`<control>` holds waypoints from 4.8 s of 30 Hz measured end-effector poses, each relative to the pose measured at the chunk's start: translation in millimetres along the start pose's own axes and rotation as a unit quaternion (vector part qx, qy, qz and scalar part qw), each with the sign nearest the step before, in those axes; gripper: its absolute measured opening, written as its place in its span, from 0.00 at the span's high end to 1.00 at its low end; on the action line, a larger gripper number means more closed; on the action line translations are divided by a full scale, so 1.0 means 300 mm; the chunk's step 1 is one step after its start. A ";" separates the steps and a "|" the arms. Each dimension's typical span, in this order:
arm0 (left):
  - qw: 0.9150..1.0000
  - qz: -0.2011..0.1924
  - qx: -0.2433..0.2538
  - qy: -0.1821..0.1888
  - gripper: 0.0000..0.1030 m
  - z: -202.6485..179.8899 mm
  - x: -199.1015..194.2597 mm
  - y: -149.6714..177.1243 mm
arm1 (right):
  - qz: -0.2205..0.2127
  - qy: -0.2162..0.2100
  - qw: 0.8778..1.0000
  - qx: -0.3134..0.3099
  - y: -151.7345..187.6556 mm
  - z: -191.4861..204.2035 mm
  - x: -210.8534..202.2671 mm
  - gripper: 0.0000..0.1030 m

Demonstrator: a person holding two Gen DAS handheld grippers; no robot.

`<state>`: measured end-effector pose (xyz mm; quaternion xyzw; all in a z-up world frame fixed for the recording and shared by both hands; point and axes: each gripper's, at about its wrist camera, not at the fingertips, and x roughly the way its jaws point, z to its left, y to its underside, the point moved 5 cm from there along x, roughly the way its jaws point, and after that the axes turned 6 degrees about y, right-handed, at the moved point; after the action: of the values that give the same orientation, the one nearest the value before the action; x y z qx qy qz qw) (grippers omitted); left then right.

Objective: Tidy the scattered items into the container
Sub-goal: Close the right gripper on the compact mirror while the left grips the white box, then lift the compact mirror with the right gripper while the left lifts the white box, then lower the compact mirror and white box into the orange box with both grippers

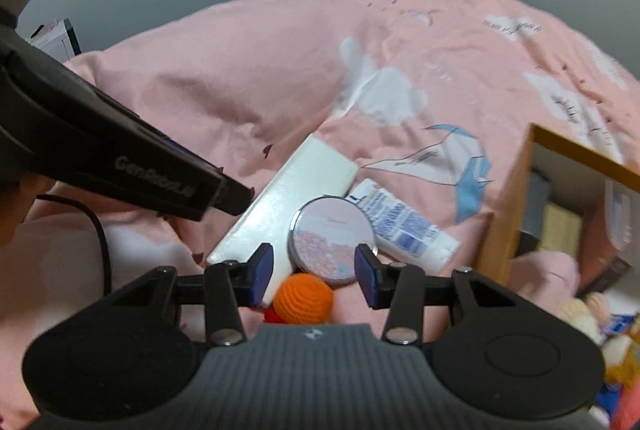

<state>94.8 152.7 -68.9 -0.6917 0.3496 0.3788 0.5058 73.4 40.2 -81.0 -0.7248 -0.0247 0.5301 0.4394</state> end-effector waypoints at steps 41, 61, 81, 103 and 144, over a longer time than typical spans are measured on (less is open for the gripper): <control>0.992 -0.012 -0.118 0.031 0.66 0.113 0.136 0.027 | -0.024 0.088 0.989 0.113 -0.009 -0.075 0.096 0.87; 0.988 0.026 -0.135 0.067 0.38 0.107 0.283 0.015 | 0.000 0.111 0.993 0.042 0.009 -0.041 0.148 0.86; 0.983 -0.001 -0.156 0.099 0.64 0.091 0.130 0.031 | 0.009 0.029 0.995 0.093 0.012 -0.055 0.088 0.86; 0.992 -0.017 -0.104 0.071 0.68 0.023 0.193 0.055 | 0.010 0.058 0.998 0.034 0.035 -0.016 0.107 0.86; 0.966 -0.184 0.073 0.163 0.69 -0.419 -0.260 -0.164 | -0.153 0.122 0.960 0.201 -0.005 -0.591 -0.535 0.86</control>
<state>122.3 51.2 46.3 -0.7579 0.3205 0.1346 0.5520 144.1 -147.6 49.1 -0.6682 0.0257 0.3576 0.6519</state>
